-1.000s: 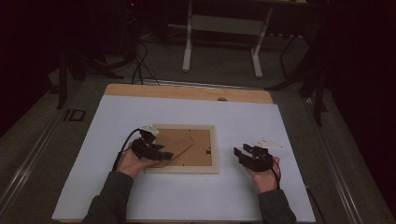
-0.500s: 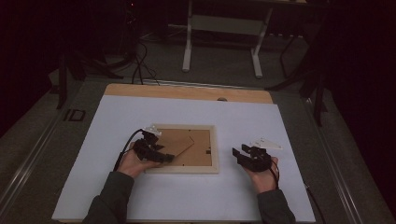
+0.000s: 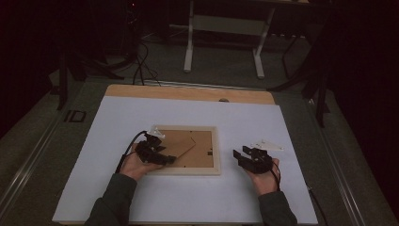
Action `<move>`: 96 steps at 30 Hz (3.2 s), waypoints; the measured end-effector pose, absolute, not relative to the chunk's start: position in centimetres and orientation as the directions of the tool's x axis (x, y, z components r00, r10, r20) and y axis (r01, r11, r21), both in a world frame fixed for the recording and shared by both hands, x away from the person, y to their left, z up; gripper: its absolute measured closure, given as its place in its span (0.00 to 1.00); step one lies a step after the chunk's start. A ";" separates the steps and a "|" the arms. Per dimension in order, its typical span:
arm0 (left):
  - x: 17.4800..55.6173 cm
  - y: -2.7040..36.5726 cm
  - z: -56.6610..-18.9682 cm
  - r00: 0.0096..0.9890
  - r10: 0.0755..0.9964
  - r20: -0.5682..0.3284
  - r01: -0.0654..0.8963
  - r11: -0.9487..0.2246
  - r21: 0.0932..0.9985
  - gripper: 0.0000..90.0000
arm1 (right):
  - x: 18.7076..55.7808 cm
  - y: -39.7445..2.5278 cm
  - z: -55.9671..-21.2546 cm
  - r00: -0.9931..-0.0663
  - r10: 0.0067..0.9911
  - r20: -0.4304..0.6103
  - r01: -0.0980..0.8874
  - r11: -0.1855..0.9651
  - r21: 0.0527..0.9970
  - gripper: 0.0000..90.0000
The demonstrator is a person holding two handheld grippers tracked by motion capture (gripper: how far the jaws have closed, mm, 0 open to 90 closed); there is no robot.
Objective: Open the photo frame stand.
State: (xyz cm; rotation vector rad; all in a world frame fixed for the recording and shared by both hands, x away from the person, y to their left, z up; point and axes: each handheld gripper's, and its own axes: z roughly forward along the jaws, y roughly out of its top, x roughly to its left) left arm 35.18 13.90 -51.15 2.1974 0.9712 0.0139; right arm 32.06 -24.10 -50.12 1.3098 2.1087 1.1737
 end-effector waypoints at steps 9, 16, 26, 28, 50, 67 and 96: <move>34.9 13.4 -51.2 0.724 0.655 -0.218 0.617 -0.473 0.628 0.40 | 32.1 -24.0 -50.2 -0.487 0.868 0.095 0.539 0.214 0.814 0.57; 34.7 13.0 -51.1 0.734 0.659 -0.164 0.594 -0.507 0.625 0.41 | 32.1 -23.9 -50.2 -0.492 0.866 0.093 0.541 0.220 0.812 0.57; 34.2 12.7 -50.7 0.744 0.660 -0.108 0.555 -0.520 0.649 0.42 | 32.0 -23.6 -50.3 -0.498 0.861 0.100 0.550 0.225 0.805 0.57; 34.1 12.6 -50.6 0.745 0.661 -0.089 0.545 -0.526 0.653 0.42 | 32.1 -23.3 -50.3 -0.508 0.856 0.096 0.548 0.235 0.802 0.57; 33.1 12.0 -50.1 0.759 0.651 0.033 0.457 -0.567 0.685 0.42 | 34.7 -22.5 -50.3 -0.521 0.836 0.171 0.595 0.213 0.775 0.57; 31.8 11.7 -49.7 0.755 0.644 0.123 0.381 -0.583 0.717 0.41 | 36.8 -20.4 -49.4 -0.552 0.806 0.215 0.620 0.224 0.752 0.57; 30.5 11.1 -48.9 0.746 0.624 0.233 0.282 -0.613 0.738 0.41 | 40.0 -18.8 -49.8 -0.533 0.750 0.391 0.726 0.169 0.666 0.41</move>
